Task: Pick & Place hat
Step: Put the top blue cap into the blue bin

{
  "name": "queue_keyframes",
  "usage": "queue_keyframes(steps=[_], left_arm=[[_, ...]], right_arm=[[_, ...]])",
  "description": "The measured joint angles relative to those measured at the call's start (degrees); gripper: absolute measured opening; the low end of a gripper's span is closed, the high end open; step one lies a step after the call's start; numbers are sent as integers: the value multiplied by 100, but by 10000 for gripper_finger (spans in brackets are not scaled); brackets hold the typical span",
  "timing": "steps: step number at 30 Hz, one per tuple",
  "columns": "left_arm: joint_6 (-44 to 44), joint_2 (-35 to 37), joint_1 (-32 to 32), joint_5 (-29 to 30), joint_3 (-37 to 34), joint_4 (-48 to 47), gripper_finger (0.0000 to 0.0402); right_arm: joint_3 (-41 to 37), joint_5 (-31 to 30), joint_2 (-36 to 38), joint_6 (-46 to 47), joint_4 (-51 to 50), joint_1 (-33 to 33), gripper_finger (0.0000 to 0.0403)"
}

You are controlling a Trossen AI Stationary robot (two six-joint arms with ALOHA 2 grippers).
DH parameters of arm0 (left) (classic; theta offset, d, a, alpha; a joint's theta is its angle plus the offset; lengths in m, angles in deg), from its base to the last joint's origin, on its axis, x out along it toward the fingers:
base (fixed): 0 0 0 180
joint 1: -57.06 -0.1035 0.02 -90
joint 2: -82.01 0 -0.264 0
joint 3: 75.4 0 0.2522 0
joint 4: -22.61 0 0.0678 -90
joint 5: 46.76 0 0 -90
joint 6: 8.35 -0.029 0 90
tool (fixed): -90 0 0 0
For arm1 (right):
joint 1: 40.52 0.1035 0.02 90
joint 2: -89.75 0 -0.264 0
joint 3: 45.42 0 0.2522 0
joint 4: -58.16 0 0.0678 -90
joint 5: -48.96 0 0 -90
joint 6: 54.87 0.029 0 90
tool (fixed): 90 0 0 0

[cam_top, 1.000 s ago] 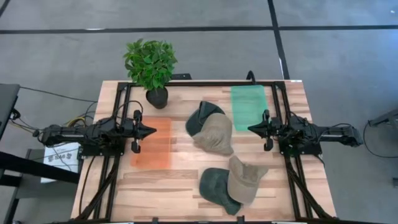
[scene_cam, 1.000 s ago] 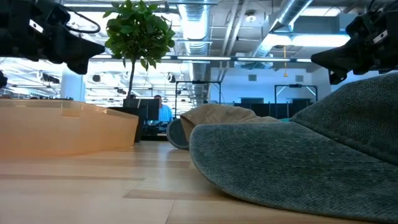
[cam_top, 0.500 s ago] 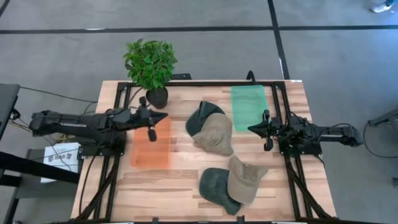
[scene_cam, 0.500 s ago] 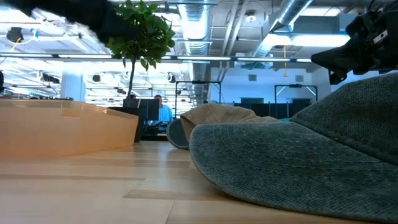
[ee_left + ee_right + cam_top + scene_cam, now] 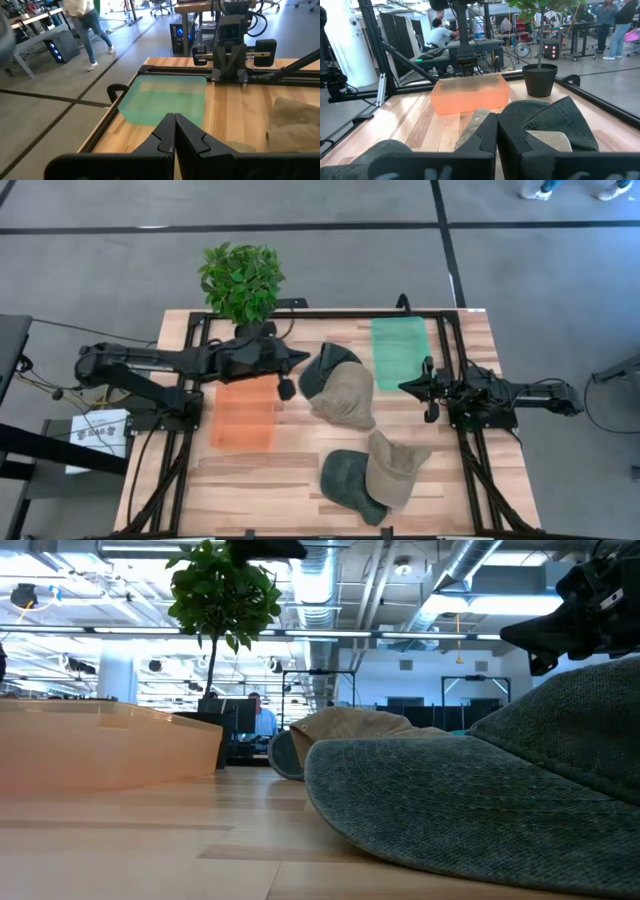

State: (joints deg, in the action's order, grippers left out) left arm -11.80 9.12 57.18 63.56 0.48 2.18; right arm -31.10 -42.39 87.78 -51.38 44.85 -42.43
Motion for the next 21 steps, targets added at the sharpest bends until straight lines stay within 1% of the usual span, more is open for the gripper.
queue_keyframes(steps=[8,11,14,18,21], left_arm=[[9,-942,0,-10,1009,-627,0],[13,-1278,-2,-16,1347,-1023,0],[66,-1646,-11,-12,1704,-1609,0],[121,-2173,-47,47,2265,-2294,12],[368,-2523,-110,70,2582,-2577,28]], right_arm=[[0,0,-1,2,0,-2,0],[1,0,-1,1,0,0,0],[0,0,1,1,0,0,0],[1,0,1,0,0,-1,0],[0,-2,1,0,0,-1,0]])
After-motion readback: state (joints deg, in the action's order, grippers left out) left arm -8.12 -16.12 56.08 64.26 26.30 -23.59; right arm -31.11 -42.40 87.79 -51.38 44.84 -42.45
